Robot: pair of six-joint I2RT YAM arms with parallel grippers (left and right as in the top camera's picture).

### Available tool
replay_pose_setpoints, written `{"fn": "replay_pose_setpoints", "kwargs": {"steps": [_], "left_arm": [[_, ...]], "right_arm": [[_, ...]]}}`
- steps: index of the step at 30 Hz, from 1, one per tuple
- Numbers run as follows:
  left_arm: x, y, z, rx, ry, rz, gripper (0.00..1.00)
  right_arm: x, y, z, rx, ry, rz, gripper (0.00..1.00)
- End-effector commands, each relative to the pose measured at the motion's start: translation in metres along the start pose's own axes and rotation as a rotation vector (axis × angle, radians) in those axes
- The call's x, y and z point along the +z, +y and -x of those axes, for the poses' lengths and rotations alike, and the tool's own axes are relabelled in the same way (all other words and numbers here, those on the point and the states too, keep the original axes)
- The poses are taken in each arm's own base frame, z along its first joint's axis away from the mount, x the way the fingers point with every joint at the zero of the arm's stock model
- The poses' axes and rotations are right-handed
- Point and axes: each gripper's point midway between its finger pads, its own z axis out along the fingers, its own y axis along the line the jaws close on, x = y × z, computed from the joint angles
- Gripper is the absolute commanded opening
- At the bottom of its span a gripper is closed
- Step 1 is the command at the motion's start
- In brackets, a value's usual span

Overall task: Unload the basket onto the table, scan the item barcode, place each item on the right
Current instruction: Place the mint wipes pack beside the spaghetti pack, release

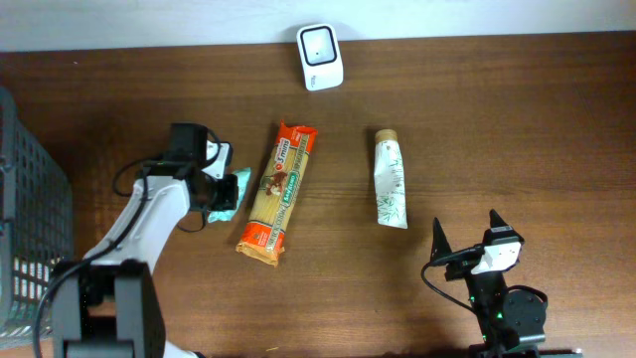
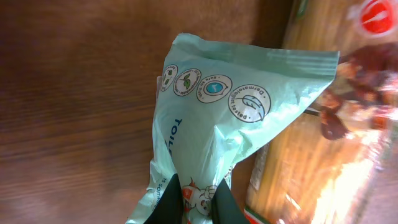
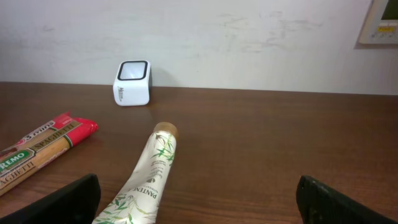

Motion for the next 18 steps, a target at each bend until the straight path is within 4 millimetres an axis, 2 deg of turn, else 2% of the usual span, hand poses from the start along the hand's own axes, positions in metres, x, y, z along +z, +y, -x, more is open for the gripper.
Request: {"fn": "replay_pose_setpoints", "kwargs": {"steps": [1,3,4,6,9,11,15,18], "left_arm": [[0.028,-0.004,-0.011,-0.040,0.068,0.000,0.00],[0.038,-0.010,-0.018,-0.062,0.105,-0.019,0.00],[0.041,-0.025,-0.021,-0.055,0.121,-0.085,0.00],[0.039,-0.052,-0.022,-0.035,0.129,-0.194,0.00],[0.037,-0.075,-0.024,-0.005,0.136,-0.270,0.00],[0.036,-0.083,-0.024,0.003,0.133,-0.296,0.00],[0.036,-0.083,-0.022,-0.007,0.130,-0.296,0.00],[0.040,-0.057,-0.019,-0.029,0.117,-0.191,0.00]], "right_arm": [[0.000,-0.001,-0.002,0.001,0.003,-0.002,0.99],[0.000,-0.001,-0.002,0.001,0.003,-0.002,0.99],[0.000,-0.001,-0.002,0.001,0.003,-0.002,0.99],[0.000,-0.001,-0.002,0.001,0.003,-0.002,0.99],[0.000,-0.001,-0.002,0.001,0.003,-0.002,0.99],[0.000,-0.001,-0.002,0.001,0.003,-0.002,0.99],[0.000,-0.001,-0.002,0.001,0.003,-0.002,0.99],[0.000,-0.001,-0.002,0.001,0.003,-0.002,0.99]]}}
